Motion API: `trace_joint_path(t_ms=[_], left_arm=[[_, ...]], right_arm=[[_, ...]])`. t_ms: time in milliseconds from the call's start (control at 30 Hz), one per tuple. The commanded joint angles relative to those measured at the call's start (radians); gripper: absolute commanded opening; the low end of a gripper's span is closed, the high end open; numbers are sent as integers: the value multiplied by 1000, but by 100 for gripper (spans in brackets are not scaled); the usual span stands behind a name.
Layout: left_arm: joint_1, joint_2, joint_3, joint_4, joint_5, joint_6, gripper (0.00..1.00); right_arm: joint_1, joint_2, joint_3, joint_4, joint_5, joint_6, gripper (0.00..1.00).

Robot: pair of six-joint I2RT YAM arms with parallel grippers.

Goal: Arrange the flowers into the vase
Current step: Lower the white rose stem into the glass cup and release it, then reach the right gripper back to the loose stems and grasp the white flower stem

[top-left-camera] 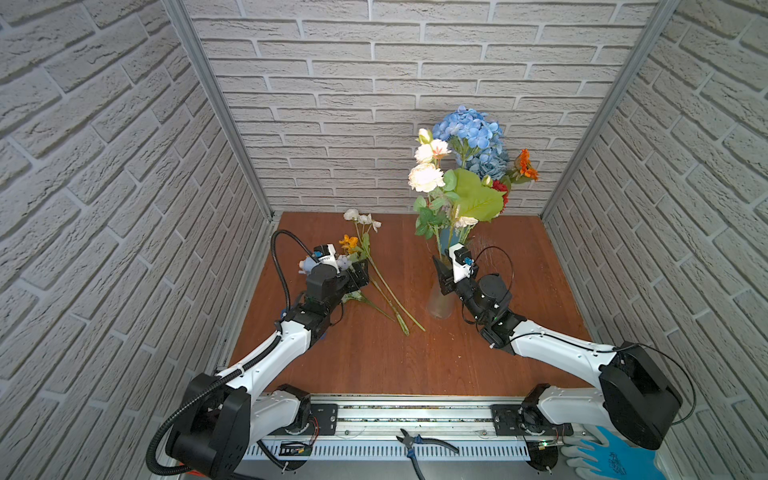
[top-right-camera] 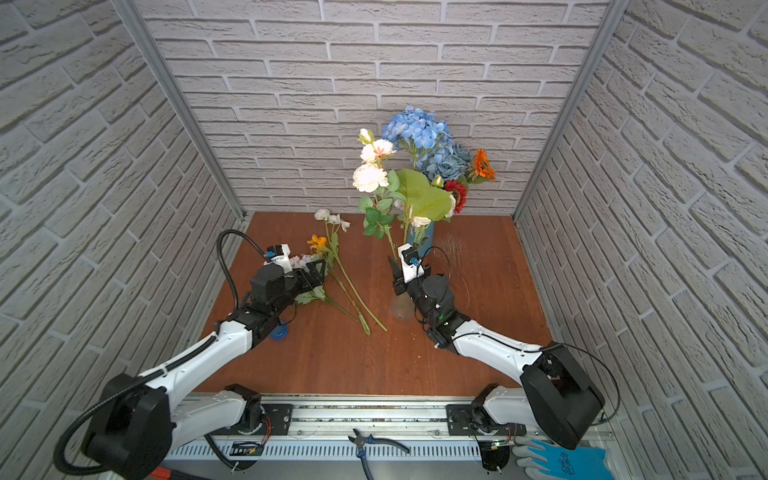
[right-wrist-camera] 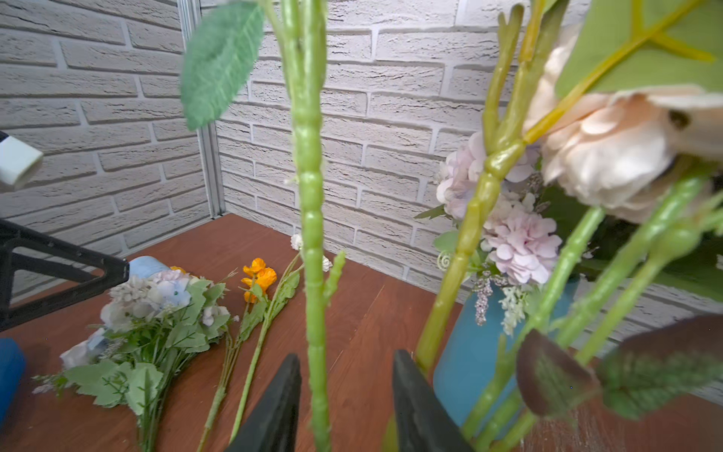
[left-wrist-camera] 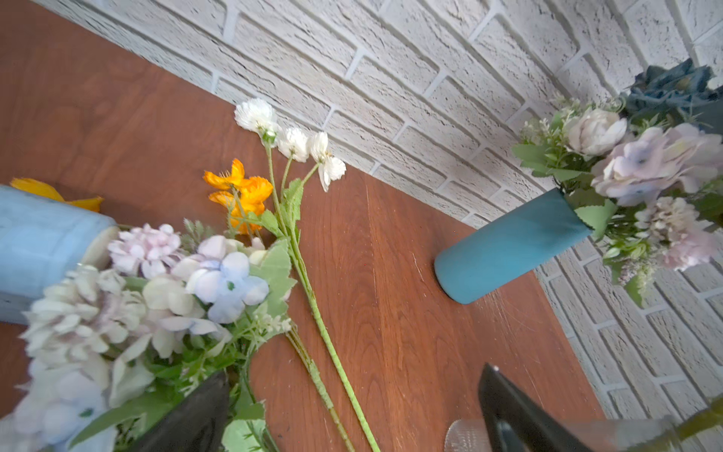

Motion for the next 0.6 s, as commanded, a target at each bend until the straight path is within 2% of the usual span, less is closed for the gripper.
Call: trace_joint_path(t_ms=[0, 100, 267, 400, 567], left_arm=[[42, -36, 21, -47, -45, 27, 98], [86, -61, 10, -64, -46, 16, 98], [153, -103, -15, -59, -43, -9, 98], [171, -113, -18, -54, -27, -7, 98], [173, -98, -21, -34, 2, -13, 98]], right_arm=[[19, -74, 43, -117, -8, -28, 53], [50, -122, 100, -314, 20, -41, 59], [102, -191, 175, -543, 35, -33, 62], [144, -203, 273, -721, -13, -5, 60], [229, -126, 377, -815, -53, -16, 53]])
